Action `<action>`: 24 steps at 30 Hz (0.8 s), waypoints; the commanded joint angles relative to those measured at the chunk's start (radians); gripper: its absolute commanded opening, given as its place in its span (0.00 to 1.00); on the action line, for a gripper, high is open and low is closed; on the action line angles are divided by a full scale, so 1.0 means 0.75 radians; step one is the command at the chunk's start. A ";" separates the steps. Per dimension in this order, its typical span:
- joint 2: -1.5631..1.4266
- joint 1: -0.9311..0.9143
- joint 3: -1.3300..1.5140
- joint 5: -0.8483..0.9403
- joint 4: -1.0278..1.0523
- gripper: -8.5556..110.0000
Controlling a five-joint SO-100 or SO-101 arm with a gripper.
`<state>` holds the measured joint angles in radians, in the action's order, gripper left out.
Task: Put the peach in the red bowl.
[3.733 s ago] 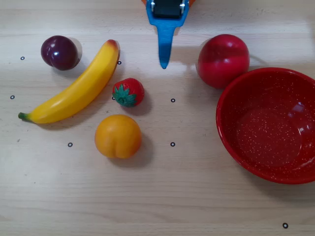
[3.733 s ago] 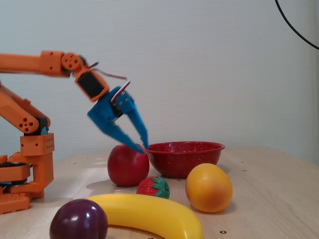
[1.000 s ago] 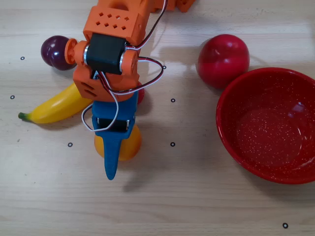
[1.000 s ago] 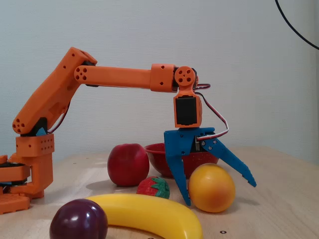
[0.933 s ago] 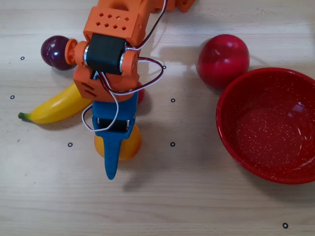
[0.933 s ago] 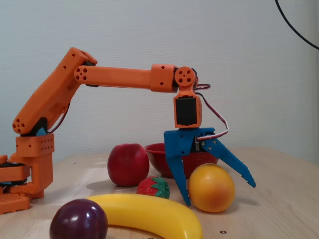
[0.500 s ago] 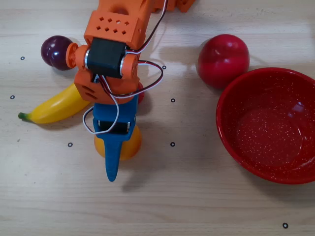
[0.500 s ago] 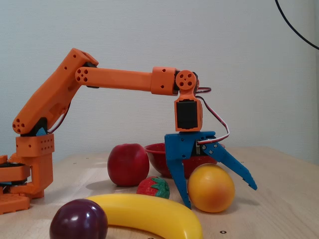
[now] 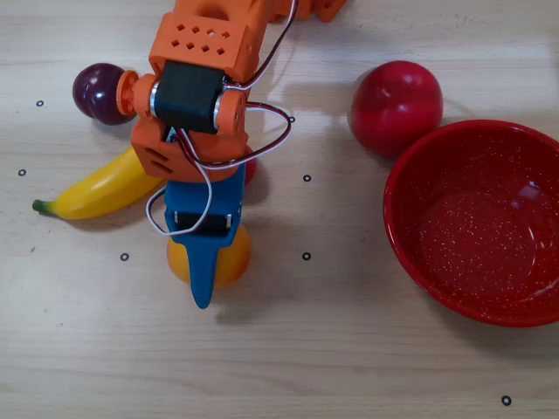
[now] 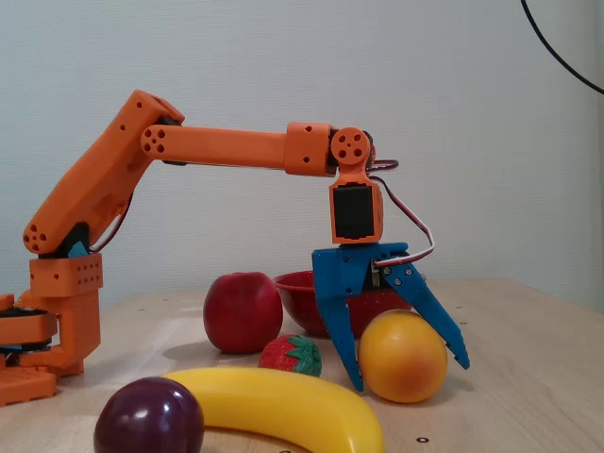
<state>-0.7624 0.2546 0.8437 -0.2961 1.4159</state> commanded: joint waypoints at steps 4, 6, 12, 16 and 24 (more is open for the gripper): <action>-0.065 0.039 -0.033 -0.043 -0.045 0.36; -0.065 0.041 -0.033 -0.045 -0.045 0.35; -0.065 0.045 -0.022 -0.051 -0.051 0.32; -0.067 0.049 -0.020 -0.057 -0.059 0.29; -0.070 0.053 -0.014 -0.059 -0.074 0.26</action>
<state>-0.7639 0.2623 0.8437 -0.3252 1.3867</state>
